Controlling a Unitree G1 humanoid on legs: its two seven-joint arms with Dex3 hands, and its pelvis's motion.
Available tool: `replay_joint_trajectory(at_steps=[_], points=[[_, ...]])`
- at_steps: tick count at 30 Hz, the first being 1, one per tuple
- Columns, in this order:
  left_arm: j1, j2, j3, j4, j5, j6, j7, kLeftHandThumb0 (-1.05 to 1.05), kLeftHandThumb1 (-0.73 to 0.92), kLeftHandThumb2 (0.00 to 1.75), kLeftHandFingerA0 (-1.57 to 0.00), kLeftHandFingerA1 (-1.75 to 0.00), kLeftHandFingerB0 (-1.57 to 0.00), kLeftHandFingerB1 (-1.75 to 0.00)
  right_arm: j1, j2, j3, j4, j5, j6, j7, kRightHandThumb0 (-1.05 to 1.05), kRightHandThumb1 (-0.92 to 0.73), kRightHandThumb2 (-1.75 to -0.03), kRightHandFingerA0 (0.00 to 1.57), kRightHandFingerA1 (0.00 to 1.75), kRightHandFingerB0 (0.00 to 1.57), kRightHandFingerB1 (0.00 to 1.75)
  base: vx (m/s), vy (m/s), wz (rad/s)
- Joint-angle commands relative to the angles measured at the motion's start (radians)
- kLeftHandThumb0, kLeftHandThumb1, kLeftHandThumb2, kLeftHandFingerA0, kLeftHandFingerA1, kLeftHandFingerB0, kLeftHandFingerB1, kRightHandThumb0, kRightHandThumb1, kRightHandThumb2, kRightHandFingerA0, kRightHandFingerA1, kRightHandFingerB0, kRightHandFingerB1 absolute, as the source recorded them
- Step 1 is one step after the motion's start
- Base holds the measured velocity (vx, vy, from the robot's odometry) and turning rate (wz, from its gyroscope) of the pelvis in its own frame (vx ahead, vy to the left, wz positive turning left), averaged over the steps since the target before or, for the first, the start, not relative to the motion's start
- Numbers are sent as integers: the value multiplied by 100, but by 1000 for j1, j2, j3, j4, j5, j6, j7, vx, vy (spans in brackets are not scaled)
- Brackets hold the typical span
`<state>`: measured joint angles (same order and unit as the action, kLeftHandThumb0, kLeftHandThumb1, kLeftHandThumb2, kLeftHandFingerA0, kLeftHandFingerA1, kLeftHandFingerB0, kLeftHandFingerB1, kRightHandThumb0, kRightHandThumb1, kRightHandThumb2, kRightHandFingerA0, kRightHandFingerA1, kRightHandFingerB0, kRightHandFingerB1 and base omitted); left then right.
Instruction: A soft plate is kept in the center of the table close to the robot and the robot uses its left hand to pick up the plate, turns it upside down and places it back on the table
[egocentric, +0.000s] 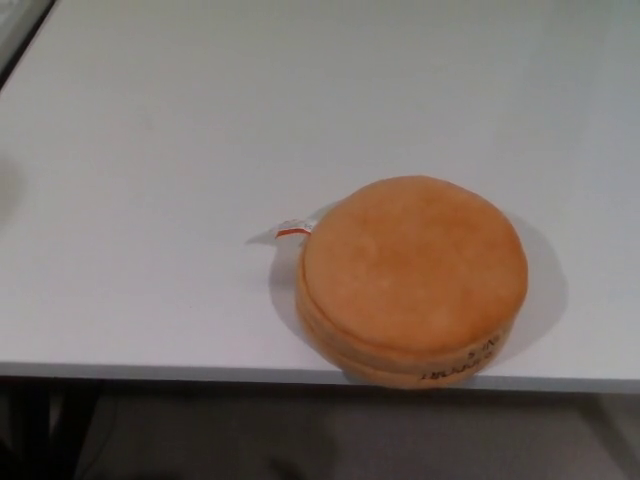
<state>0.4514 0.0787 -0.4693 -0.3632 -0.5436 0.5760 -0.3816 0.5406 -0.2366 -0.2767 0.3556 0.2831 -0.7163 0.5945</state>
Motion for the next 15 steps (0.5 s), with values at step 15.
replay_joint_trajectory(at_steps=[15], points=[[300,-54,484,299,274,-1153,29,-39,38,104,-1,-51,0,-50,-6,6,-33,62,35,-17,-15,-65,-71,-105,49,57,32,50,0,0,0]])
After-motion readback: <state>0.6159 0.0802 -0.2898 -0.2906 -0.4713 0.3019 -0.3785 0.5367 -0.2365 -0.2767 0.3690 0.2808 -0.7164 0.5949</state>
